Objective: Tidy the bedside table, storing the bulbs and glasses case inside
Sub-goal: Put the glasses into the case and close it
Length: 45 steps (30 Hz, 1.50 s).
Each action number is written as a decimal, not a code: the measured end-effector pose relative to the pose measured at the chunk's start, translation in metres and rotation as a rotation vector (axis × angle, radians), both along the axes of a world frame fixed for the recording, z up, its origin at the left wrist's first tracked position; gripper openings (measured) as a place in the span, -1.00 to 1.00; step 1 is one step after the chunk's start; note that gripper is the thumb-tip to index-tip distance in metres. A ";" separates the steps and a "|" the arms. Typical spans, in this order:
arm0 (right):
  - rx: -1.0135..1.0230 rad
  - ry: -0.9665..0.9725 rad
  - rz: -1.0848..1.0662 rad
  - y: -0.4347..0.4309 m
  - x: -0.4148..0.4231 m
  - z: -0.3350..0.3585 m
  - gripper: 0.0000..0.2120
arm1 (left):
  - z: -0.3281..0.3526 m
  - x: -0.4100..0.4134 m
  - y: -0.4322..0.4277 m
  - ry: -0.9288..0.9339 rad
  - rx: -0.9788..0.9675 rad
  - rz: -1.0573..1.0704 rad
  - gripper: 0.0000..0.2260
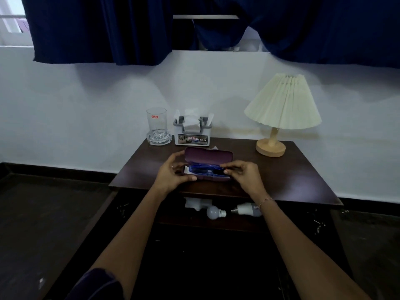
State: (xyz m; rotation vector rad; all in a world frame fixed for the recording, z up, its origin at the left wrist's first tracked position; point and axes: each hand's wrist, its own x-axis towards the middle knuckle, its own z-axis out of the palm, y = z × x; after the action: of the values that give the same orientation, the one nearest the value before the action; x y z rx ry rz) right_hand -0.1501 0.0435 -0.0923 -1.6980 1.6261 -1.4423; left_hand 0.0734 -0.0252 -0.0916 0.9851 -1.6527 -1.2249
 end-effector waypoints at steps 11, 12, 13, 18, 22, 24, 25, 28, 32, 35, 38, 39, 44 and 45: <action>0.036 0.020 0.051 0.000 0.003 0.002 -0.79 | 0.000 0.002 -0.003 0.016 0.012 -0.010 -0.26; 0.037 0.034 0.054 0.000 0.003 0.002 -0.78 | 0.000 0.002 -0.004 0.020 0.014 -0.009 -0.25; 0.036 0.051 0.055 0.000 0.003 0.002 -0.78 | 0.000 0.002 -0.004 0.024 0.015 -0.010 -0.25; 0.033 0.124 0.072 -0.001 0.004 0.000 -0.75 | -0.001 0.003 -0.003 0.023 0.013 -0.018 -0.24; -0.058 0.096 -0.005 -0.003 0.000 -0.003 -0.40 | -0.002 0.003 -0.003 0.027 0.002 -0.011 -0.24; -0.038 0.126 -0.038 -0.005 -0.002 -0.004 -0.14 | -0.002 0.003 -0.003 0.027 0.003 -0.007 -0.24; -0.018 0.144 -0.023 -0.006 -0.003 -0.005 -0.03 | -0.002 0.002 -0.003 0.027 0.005 -0.006 -0.24; -0.017 0.170 0.020 -0.007 -0.003 -0.006 0.08 | -0.003 0.002 -0.005 0.037 0.012 -0.005 -0.25; -0.025 0.157 -0.029 -0.010 -0.006 -0.007 0.10 | -0.004 0.003 -0.006 0.046 0.022 0.000 -0.26; 0.059 0.134 0.024 -0.013 -0.008 -0.008 0.08 | -0.005 0.002 -0.009 0.045 0.035 0.001 -0.27; 0.115 0.038 0.081 -0.015 -0.009 -0.009 0.03 | -0.005 0.003 -0.012 0.024 0.055 0.003 -0.29; 0.118 0.024 0.083 -0.015 -0.009 -0.009 0.01 | -0.005 0.003 -0.013 0.025 0.057 0.002 -0.30; 0.105 0.033 0.091 -0.014 -0.009 -0.007 -0.02 | -0.007 0.003 -0.016 0.053 0.042 -0.003 -0.36; 0.096 0.056 0.082 -0.014 -0.009 -0.007 -0.03 | -0.007 0.003 -0.016 0.067 0.045 0.001 -0.38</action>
State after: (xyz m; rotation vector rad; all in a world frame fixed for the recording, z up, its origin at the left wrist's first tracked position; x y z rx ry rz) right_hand -0.1593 0.0293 -0.0995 -1.7443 1.6078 -1.2688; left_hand 0.0761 -0.0414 -0.0990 0.9618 -1.5786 -1.2852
